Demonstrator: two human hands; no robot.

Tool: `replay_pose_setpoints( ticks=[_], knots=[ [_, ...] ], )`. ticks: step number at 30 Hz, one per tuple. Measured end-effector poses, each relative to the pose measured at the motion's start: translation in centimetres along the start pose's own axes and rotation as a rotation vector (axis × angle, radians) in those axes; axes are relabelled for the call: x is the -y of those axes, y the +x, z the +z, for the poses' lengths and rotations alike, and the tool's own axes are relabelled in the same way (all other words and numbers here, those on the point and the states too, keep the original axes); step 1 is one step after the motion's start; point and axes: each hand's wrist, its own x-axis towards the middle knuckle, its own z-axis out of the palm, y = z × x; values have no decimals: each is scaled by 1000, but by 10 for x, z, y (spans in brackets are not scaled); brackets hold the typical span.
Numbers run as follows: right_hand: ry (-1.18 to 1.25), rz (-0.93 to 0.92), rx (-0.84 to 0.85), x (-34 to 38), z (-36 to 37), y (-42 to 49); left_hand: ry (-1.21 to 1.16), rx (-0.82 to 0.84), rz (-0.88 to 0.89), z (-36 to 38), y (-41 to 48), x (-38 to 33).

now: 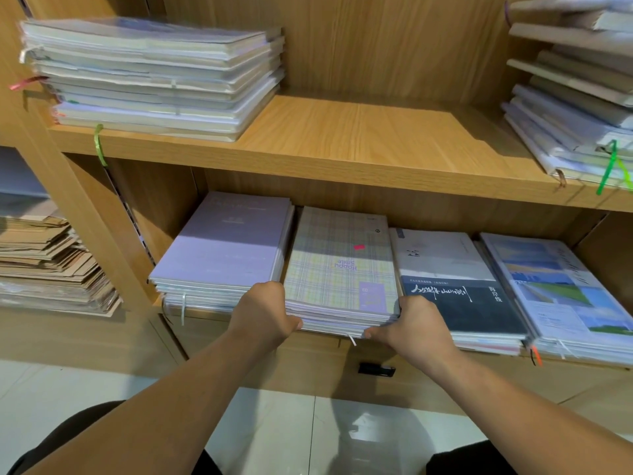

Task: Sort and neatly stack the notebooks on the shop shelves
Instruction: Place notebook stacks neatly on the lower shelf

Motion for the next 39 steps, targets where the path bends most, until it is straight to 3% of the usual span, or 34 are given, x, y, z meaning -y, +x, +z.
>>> replay_pose_setpoints(
  ticks=[7,16,25,30,39],
  knots=[
    [8,3,-16,-3,1,-2,75,34,-29,-8,-1,-4],
    [36,80,234,8,-20,8,-55,290,-60,-28,1,-11],
    [61,106,235,8,-28,9,-61,226,-42,-27,-3,-10],
    [-47,105,232,-2,-23,2,-80,213,-50,-22,-15,7],
    [74,100,146,-9,1,2,-325,76,24,7,-20,22]
  ],
)
